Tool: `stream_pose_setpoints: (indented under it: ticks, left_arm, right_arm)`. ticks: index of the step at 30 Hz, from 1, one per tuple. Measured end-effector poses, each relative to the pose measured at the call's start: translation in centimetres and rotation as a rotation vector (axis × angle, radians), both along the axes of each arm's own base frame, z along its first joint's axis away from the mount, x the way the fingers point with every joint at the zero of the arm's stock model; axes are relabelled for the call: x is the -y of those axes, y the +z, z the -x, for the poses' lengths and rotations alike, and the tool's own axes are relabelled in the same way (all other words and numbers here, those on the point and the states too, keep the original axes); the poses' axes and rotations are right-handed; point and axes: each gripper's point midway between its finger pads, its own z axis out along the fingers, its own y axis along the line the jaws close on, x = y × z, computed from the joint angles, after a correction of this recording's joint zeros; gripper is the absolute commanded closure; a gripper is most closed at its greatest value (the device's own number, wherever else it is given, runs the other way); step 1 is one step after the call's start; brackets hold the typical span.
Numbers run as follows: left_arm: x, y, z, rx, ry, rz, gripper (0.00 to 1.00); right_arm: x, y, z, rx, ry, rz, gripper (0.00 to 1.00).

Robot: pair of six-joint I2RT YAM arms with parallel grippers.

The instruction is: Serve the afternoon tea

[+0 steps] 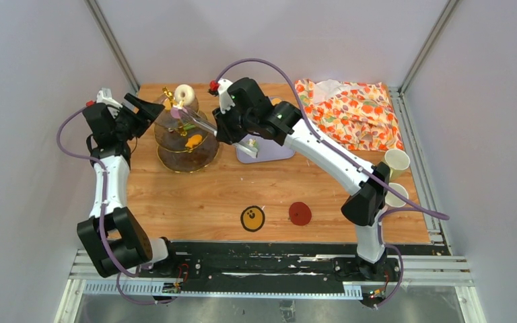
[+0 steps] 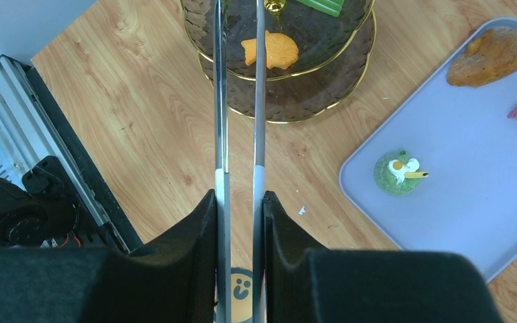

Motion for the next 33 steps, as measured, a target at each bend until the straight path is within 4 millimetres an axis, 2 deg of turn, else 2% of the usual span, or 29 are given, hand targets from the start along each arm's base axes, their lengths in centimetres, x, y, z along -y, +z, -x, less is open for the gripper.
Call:
stream_pose_setpoints:
  ticks: [6,16,21,28,33]
  left_arm:
    - [0.7,-0.3,0.8,-0.002,-0.025,0.011,0.19]
    - [1.7,0.2,2.1,0.021,-0.051,0.013,0.19]
    - [2.1,0.2,2.2,0.021,-0.061,0.014,0.19]
    - [2.4,0.4,2.7,0.022,-0.061,0.006,0.19]
    - [1.9,1.2,3.5,0.002,-0.033,-0.064,0.18]
  right_arm:
    - [-0.3,0.1,0.0,0.000,0.004,-0.002,0.83]
    - [-0.3,0.8,0.1,0.007,0.006,-0.011,0.63]
    - [-0.3,0.8,0.2,0.005,0.006,-0.008,0.59]
    - [-0.3,1.0,0.5,0.012,0.008,-0.009,0.60]
    - [1.2,2.4,1.1,0.038,-0.011,-0.024,0.60]
